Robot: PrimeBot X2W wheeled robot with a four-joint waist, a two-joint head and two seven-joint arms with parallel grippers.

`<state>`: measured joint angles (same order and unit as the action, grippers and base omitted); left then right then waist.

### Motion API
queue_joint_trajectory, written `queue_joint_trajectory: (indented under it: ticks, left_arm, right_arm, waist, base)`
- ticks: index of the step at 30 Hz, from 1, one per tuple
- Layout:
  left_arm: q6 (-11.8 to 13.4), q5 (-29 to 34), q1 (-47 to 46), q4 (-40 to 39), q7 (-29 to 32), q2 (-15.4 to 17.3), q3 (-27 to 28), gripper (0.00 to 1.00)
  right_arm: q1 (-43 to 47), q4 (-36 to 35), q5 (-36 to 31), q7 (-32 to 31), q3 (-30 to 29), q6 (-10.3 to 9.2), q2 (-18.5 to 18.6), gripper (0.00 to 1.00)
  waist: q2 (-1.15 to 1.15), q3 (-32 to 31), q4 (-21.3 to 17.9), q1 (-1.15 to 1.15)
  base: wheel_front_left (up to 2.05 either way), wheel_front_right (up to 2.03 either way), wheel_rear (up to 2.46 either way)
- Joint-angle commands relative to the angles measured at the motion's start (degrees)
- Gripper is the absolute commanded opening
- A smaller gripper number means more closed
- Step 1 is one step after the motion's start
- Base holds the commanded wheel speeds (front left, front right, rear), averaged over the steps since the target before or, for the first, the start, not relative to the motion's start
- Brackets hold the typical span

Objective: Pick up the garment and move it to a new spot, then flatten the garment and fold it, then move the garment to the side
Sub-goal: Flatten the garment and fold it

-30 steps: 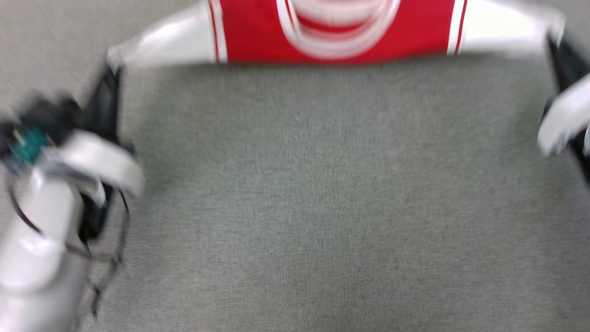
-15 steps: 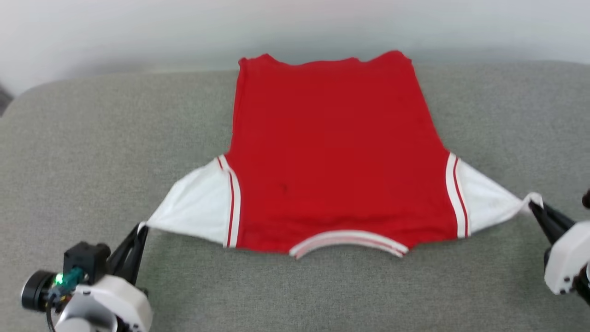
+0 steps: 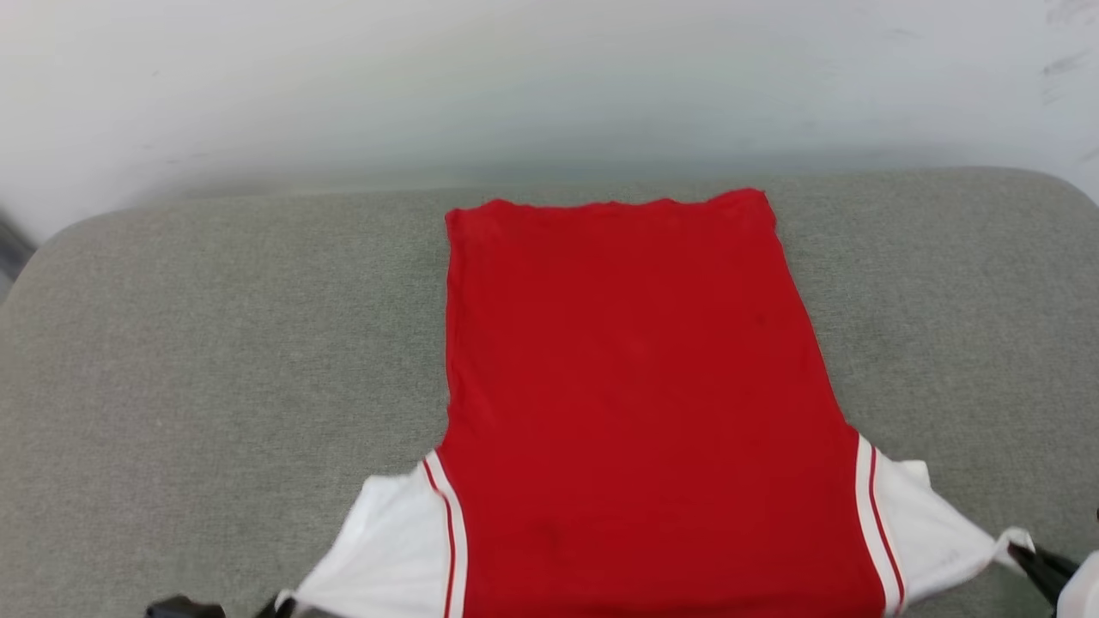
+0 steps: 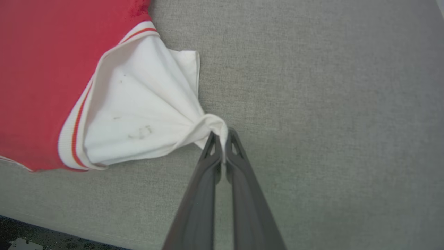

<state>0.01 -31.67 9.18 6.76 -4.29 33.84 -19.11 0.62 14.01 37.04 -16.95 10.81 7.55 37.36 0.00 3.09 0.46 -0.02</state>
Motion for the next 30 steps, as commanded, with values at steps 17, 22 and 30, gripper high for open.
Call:
queue_joint_trajectory:
  ticks: [17, 22, 30]
  left_arm:
    - [-1.7, -1.9, 1.2, -4.9, 1.4, -0.9, -2.6, 0.0]
    - [-1.3, -1.6, 0.5, -8.4, 2.4, -1.2, -3.3, 0.0]
    - [-1.7, -0.6, -2.1, -12.3, 3.4, -2.0, -5.0, 0.0]
  right_arm:
    - [1.1, -8.6, 1.3, -5.5, -6.9, -0.08, -1.9, 1.0]
    - [-3.7, -14.3, 0.7, -2.9, -12.1, -0.08, -4.5, 1.0]
    - [-18.4, -13.4, -7.2, 0.2, -15.4, -0.08, -11.8, 1.0]
  waist:
    - [0.0, 3.0, 1.4, 0.02]
    - [0.0, 5.0, 2.9, 0.02]
    - [0.0, 9.4, 5.8, 0.02]
  base:
    - [0.0, 0.0, 0.0]
    - [0.0, 0.0, 0.0]
    - [0.0, 0.0, 0.0]
